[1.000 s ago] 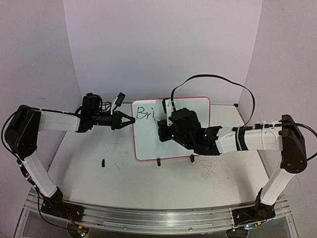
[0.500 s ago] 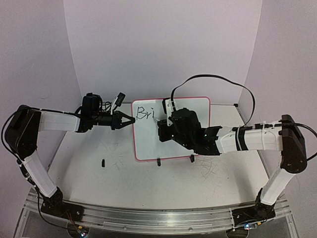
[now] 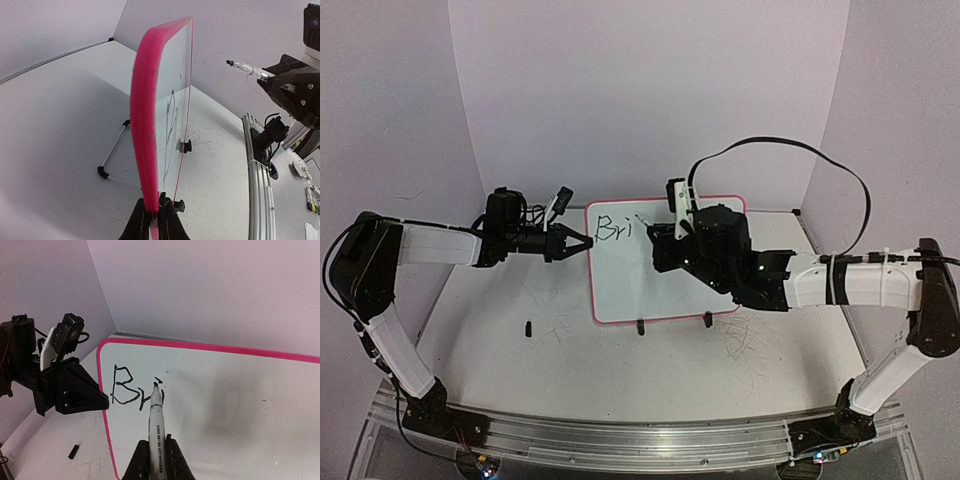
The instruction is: Write a sentence on the whiteboard
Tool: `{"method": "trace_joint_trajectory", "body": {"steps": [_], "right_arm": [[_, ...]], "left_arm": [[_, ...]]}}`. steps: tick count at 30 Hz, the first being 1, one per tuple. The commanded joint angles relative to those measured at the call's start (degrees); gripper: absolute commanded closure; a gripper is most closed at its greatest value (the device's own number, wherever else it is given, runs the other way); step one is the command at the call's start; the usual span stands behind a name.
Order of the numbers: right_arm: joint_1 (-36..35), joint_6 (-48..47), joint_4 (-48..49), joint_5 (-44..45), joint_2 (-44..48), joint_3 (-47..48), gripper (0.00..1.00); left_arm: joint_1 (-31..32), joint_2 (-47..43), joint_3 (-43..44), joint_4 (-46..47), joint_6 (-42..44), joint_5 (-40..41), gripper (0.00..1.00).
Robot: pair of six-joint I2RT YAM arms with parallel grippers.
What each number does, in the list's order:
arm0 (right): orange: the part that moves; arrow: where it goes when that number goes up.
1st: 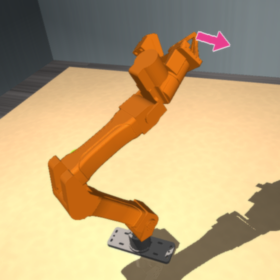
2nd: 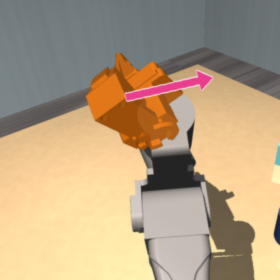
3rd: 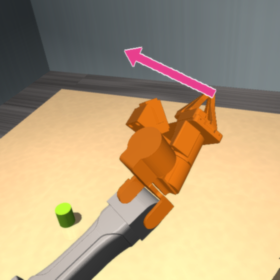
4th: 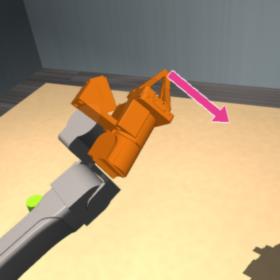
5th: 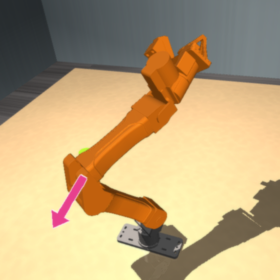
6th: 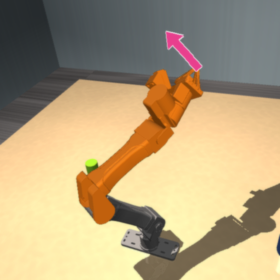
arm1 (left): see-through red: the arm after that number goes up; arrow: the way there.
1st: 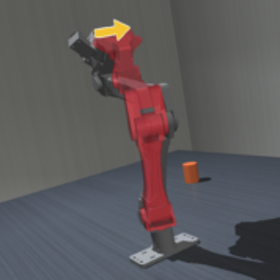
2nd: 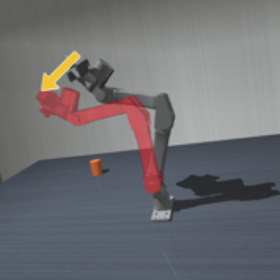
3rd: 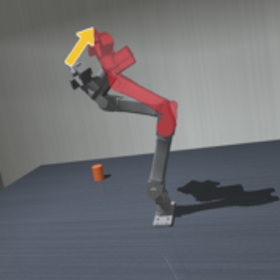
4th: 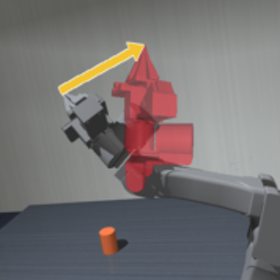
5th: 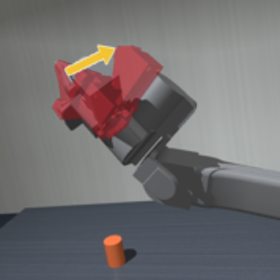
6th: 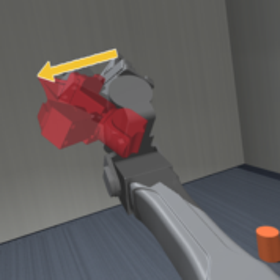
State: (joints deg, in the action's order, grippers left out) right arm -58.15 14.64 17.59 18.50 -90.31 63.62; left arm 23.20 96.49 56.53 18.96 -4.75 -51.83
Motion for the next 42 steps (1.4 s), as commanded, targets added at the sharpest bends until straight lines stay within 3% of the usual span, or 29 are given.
{"method": "trace_joint_trajectory", "body": {"steps": [1, 27, 42], "right_arm": [[0.45, -1.25, 0.2, 2.28, -2.07, 1.14, 1.0], [1.59, -0.32, -1.07, 5.11, -5.37, 2.68, 1.0], [1.61, -0.8, -1.18, 2.23, -7.07, 3.62, 1.0]], "left_arm": [[-0.23, -2.84, 0.29, 2.75, 2.43, 1.46, 1.0], [-0.26, -2.97, 0.33, 2.75, 2.56, 1.21, 1.0], [-0.21, -2.8, 0.35, 2.75, 2.58, 1.19, 1.0]]}}
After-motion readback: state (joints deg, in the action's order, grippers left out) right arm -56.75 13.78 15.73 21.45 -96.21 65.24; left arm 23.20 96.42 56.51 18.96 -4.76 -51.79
